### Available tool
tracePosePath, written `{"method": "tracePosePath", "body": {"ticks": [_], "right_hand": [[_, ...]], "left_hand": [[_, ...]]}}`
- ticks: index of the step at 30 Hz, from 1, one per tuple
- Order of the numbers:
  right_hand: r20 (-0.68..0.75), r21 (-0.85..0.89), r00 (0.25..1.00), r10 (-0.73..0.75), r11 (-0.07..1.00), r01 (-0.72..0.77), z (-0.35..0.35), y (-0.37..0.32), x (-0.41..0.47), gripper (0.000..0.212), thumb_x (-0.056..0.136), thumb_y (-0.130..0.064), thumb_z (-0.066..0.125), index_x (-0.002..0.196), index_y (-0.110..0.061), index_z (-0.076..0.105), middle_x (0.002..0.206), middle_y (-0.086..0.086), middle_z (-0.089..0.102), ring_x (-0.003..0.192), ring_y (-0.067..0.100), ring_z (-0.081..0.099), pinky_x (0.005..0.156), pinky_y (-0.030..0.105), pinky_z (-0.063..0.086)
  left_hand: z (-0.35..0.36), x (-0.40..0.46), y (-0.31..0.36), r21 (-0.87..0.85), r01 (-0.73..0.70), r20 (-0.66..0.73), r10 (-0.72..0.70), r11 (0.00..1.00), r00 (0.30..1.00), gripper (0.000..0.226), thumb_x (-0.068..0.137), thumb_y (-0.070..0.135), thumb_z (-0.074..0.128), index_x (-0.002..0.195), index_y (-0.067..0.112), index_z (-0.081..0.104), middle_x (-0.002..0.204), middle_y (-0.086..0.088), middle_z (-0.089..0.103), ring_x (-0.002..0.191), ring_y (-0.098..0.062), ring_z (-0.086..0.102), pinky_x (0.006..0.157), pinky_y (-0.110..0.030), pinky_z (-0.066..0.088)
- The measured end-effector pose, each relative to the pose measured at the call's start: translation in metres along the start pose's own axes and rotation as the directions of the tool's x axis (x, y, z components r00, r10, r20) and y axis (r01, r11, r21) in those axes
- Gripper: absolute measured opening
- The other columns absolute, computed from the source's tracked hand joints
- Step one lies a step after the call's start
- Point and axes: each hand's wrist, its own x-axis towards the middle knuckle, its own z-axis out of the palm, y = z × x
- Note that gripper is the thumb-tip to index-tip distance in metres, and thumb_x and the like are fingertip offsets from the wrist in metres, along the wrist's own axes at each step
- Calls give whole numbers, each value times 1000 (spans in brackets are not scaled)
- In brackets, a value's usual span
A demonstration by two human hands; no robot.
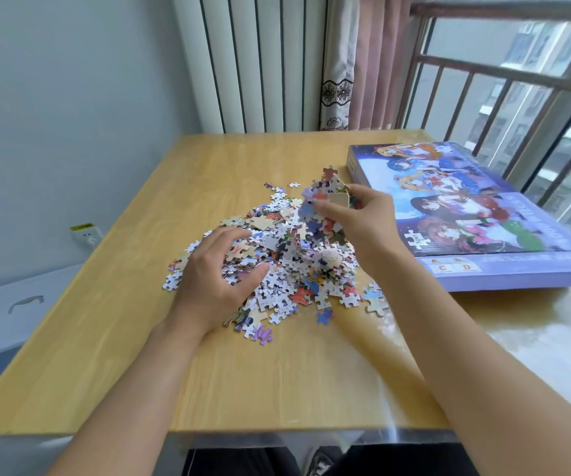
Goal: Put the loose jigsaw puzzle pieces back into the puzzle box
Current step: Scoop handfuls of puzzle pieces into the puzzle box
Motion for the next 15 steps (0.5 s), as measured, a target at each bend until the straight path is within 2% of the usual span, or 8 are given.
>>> {"method": "tracePosePath", "body": {"ticks": [2,3,5,8,10,13,15], "right_hand": [[-6,140,997,81,987,-80,1,1,0,31,71,-18,91,97,-11,75,72,5,73,56,19,62,50,29,50],[-24,147,996,84,986,-80,2,4,0,31,72,-19,91,97,-11,75,75,7,73,58,20,63,53,32,53],[-45,39,999,8,999,-6,4,12,-6,22,74,-23,90,90,-20,75,77,4,75,61,19,66,57,37,58],[45,-139,996,-77,987,83,7,27,-16,18,78,-25,87,93,-23,76,78,1,75,63,18,68,56,37,58],[83,-259,991,-101,958,120,9,35,-18,22,76,-23,87,94,-20,75,82,-3,74,67,8,65,62,30,55],[160,-402,974,-158,891,210,9,36,-19,35,73,-23,88,104,-19,73,94,-14,70,81,-12,60,69,5,42],[178,-467,970,-165,854,231,9,34,-19,47,72,-27,89,115,-20,71,107,-13,67,92,-8,57,72,2,36]], "left_hand": [[1,-1,2,7,0,-4,0,1000,1000,49,82,53,66,119,22,64,123,11,61,117,-3,55,96,-5,34],[2,-2,2,6,1,-3,-1,1000,1000,48,82,52,66,118,21,64,122,11,61,117,-4,55,95,-4,33],[2,-3,4,6,-14,1,14,1000,1000,45,82,50,67,116,20,66,120,8,63,115,-6,57,94,-2,33],[2,-3,3,37,-37,14,36,999,999,43,82,50,67,113,21,66,117,9,64,112,-6,58,94,-3,34],[2,-3,1,48,-35,19,34,998,999,42,82,52,67,112,23,65,116,11,63,111,-5,57,94,-4,35],[4,-3,-1,53,-33,20,32,998,999,42,82,53,67,112,25,64,115,14,62,111,-4,56,94,-6,36],[4,-3,-2,55,-35,18,34,998,999,40,82,53,67,112,26,63,114,15,61,112,-5,57,94,-9,38]]}}
